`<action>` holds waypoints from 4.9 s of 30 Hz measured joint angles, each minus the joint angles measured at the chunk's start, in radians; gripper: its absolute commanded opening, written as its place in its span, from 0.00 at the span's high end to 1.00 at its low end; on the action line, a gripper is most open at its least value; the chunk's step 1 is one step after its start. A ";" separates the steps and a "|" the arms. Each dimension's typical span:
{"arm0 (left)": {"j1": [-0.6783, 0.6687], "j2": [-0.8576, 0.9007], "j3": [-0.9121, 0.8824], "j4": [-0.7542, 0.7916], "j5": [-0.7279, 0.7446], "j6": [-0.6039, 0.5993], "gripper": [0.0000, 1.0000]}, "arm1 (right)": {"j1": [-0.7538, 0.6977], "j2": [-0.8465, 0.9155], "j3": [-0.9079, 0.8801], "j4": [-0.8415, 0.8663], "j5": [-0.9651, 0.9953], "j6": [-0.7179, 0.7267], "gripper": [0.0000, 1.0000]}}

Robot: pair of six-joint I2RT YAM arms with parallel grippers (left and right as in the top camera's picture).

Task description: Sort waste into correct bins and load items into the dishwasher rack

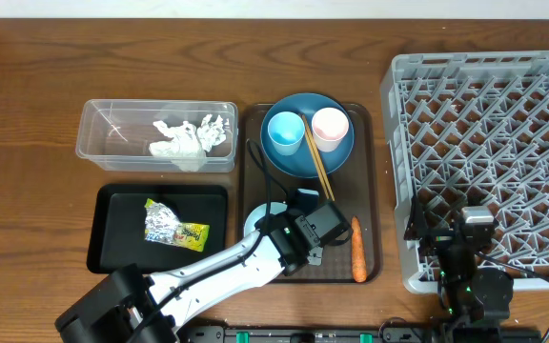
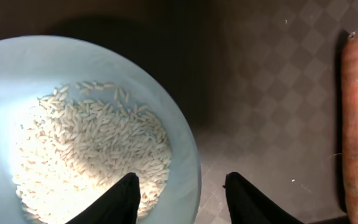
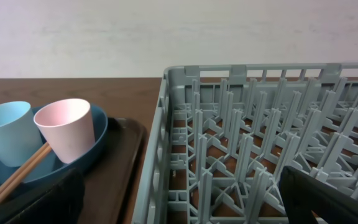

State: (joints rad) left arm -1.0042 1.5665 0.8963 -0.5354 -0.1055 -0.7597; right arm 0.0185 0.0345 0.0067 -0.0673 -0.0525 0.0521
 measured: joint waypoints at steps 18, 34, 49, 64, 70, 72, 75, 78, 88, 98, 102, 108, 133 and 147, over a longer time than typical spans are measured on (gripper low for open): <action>0.000 0.000 0.000 0.026 -0.003 0.000 0.61 | 0.000 0.000 0.000 0.000 0.000 0.000 0.01; 0.000 0.003 0.000 0.028 -0.014 0.000 0.61 | 0.000 0.000 0.000 0.000 0.000 0.000 0.01; 0.000 0.003 0.000 0.042 -0.014 0.000 0.61 | 0.000 0.000 0.000 0.000 0.000 0.000 0.01; 0.000 0.003 0.000 0.042 -0.014 0.000 0.61 | 0.000 0.000 0.000 0.000 0.000 0.000 0.01; 0.000 0.003 0.000 0.042 -0.014 0.000 0.61 | 0.000 0.000 0.000 0.000 0.000 0.000 0.01; 0.000 0.003 0.000 0.042 -0.014 0.000 0.61 | 0.000 0.000 0.000 0.000 0.000 0.000 0.01; 0.000 0.003 0.000 0.042 -0.014 0.000 0.61 | 0.000 0.000 0.000 0.000 0.000 0.000 0.01; 0.000 0.003 0.000 0.042 -0.014 0.000 0.61 | 0.000 0.000 0.000 0.000 0.000 0.000 0.01; 0.000 0.003 0.000 0.039 -0.014 -0.027 0.61 | 0.000 0.000 0.000 0.000 0.000 0.000 0.01; 0.000 0.049 0.000 0.040 -0.014 -0.030 0.63 | 0.000 0.000 0.000 0.000 0.000 0.000 0.01; 0.000 0.078 0.000 0.043 -0.017 -0.035 0.80 | 0.000 0.000 0.000 0.000 0.000 0.000 0.01; 0.000 0.079 -0.001 0.042 -0.047 -0.029 0.81 | 0.000 0.000 0.000 0.000 0.000 0.000 0.01; 0.062 -0.080 -0.004 -0.067 -0.085 0.065 0.94 | 0.000 0.000 0.000 0.000 0.000 0.000 0.01; 0.119 -0.296 -0.004 -0.109 -0.034 0.132 0.94 | 0.000 0.000 0.000 0.000 0.000 0.000 0.01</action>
State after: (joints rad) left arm -0.8856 1.2705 0.8925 -0.6441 -0.1394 -0.6277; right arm 0.0185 0.0349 0.0067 -0.0673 -0.0528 0.0521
